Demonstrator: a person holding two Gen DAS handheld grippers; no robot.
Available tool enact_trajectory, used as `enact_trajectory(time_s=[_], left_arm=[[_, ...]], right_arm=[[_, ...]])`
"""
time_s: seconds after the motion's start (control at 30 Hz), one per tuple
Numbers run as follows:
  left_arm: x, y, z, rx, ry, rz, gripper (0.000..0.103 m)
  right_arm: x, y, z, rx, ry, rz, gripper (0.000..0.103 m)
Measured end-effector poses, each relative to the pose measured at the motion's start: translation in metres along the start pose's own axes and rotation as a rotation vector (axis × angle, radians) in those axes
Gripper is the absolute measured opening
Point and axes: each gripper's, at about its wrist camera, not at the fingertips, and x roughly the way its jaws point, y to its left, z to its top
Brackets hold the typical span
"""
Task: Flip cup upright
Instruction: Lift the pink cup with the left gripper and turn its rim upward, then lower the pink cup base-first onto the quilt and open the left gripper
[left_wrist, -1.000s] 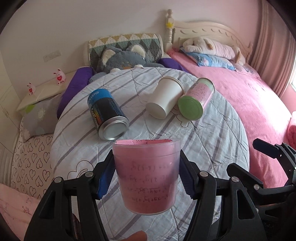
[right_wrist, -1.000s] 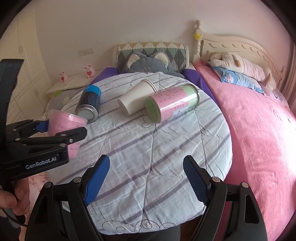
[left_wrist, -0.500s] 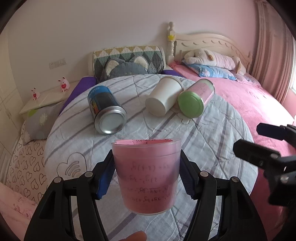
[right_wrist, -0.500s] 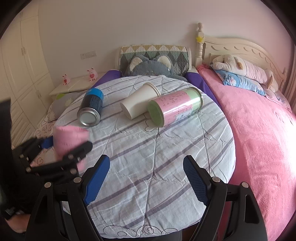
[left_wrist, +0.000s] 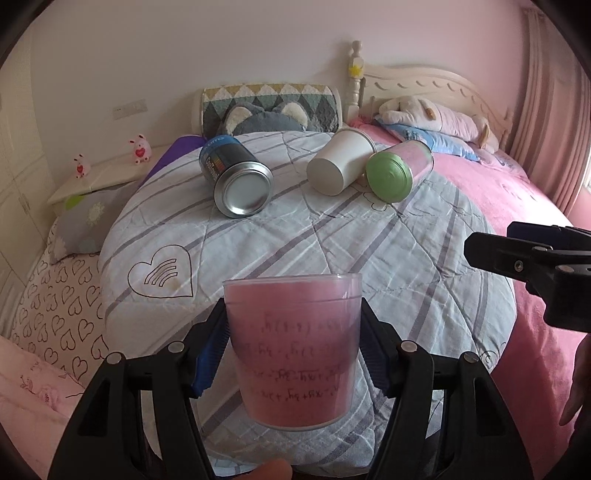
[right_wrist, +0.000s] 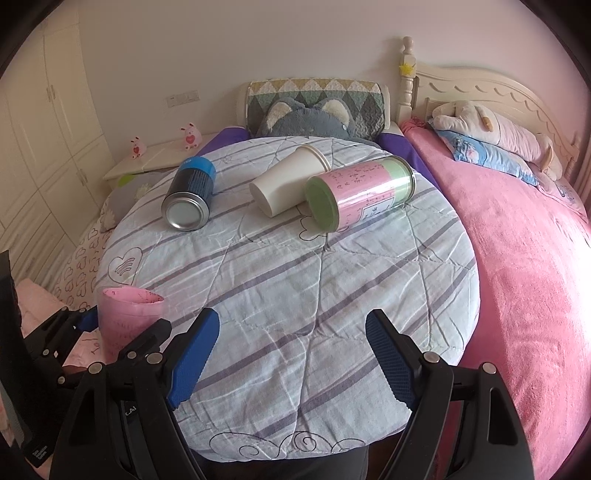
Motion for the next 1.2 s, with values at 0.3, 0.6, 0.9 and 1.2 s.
enact_trajectory(time_s=[0.3, 0.6, 0.9, 1.2], left_arm=[[0.006, -0.005, 0.062, 0.022, -0.135, -0.043, 0.065], [0.047, 0.0, 0.028, -0.017, -0.024, -0.016, 0.066], [0.024, 0.006, 0.016, -0.043, -0.057, -0.003, 0.065], [0.025, 0.001, 0.057, 0.003, -0.184, 0.015, 0.065]], right_arm=[[-0.011, -0.001, 0.005, 0.012, -0.026, -0.014, 0.083], [-0.008, -0.007, 0.011, 0.024, -0.023, -0.025, 0.083], [-0.009, 0.0, 0.005, 0.013, -0.017, -0.011, 0.083], [-0.013, -0.001, 0.007, 0.022, -0.03, -0.023, 0.083]])
